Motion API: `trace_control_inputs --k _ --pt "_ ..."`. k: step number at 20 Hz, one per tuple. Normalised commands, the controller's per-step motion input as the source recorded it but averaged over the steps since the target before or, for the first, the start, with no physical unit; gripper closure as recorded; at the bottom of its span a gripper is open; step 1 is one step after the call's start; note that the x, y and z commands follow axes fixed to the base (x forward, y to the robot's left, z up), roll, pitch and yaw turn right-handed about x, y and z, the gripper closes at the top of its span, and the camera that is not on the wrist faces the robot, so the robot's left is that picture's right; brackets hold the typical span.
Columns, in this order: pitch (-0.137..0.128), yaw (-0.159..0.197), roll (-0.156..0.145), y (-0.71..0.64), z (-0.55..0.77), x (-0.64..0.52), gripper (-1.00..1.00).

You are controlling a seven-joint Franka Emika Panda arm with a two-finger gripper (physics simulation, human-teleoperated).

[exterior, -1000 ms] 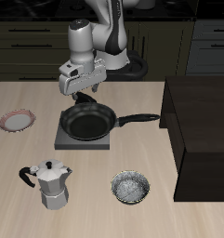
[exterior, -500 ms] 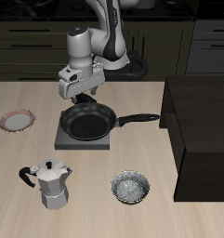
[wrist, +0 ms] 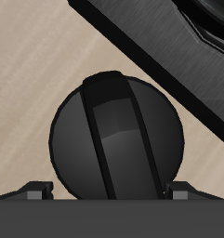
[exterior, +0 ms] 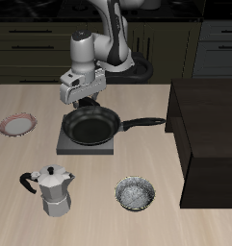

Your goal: Turn off the stove

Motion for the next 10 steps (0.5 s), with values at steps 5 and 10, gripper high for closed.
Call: trace_control_inputs --k 5,10 --pt "-0.006 0.012 0.003 -0.01 0.06 0.00 1.00" --pt "-0.038 -0.004 -0.001 -0.03 0.22 0.03 1.00"
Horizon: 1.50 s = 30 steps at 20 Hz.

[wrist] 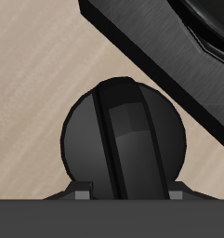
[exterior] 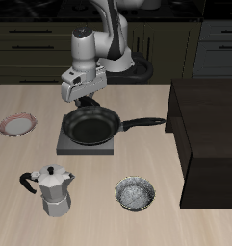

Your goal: Turn off the stove

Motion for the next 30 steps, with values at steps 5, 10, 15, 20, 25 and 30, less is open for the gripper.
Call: trace_control_inputs --k 5,10,15,20,25,30 --pt "-0.032 -0.014 -0.001 0.00 0.21 0.08 1.00" --pt "-0.010 -0.029 -0.003 0.05 0.08 0.10 1.00" --pt "0.013 -0.058 0.014 0.11 -0.01 0.07 1.00" --pt "0.027 -0.102 -0.021 0.02 -0.06 0.13 1.00" --pt "-0.005 -0.081 0.003 0.08 0.01 0.05 1.00" --pt "-0.009 -0.066 0.006 0.11 0.04 0.02 1.00"
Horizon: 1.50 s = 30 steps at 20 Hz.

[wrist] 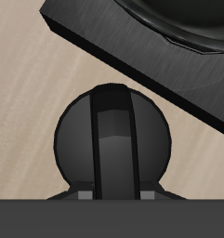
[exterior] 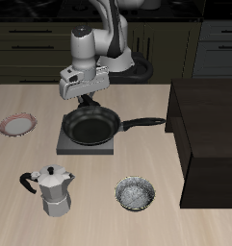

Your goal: Turn off the stove

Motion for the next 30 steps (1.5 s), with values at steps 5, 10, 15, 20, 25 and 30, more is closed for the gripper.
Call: trace_control_inputs --k 5,10,15,20,25,30 --pt "0.000 -0.052 -0.003 0.07 -0.03 0.04 1.00" --pt "0.010 -0.052 -0.023 -0.01 -0.06 0.03 1.00" --pt "-0.007 -0.046 -0.042 -0.08 0.04 0.01 1.00" --pt "0.001 -0.068 -0.032 -0.07 0.04 0.04 1.00" --pt "0.001 -0.046 -0.012 -0.07 0.01 0.04 1.00" --pt "0.005 -0.071 -0.013 -0.01 0.04 0.10 1.00"
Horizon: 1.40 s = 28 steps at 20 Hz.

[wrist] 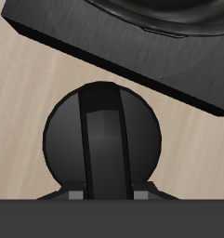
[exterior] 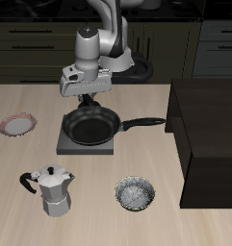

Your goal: Turn off the stove

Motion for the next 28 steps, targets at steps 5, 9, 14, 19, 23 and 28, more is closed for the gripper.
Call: trace_control_inputs --k 5,9,14,19,23,28 --pt "0.030 -0.086 -0.007 0.01 0.00 0.14 1.00" --pt "0.010 -0.066 -0.019 -0.01 0.02 0.11 1.00" --pt "0.013 -0.066 -0.002 0.04 0.02 0.10 1.00" --pt "-0.006 -0.071 -0.006 0.04 0.08 0.09 1.00" --pt "-0.008 -0.069 -0.011 0.04 0.05 0.07 1.00" --pt "0.007 -0.058 -0.002 0.05 0.00 0.06 1.00"
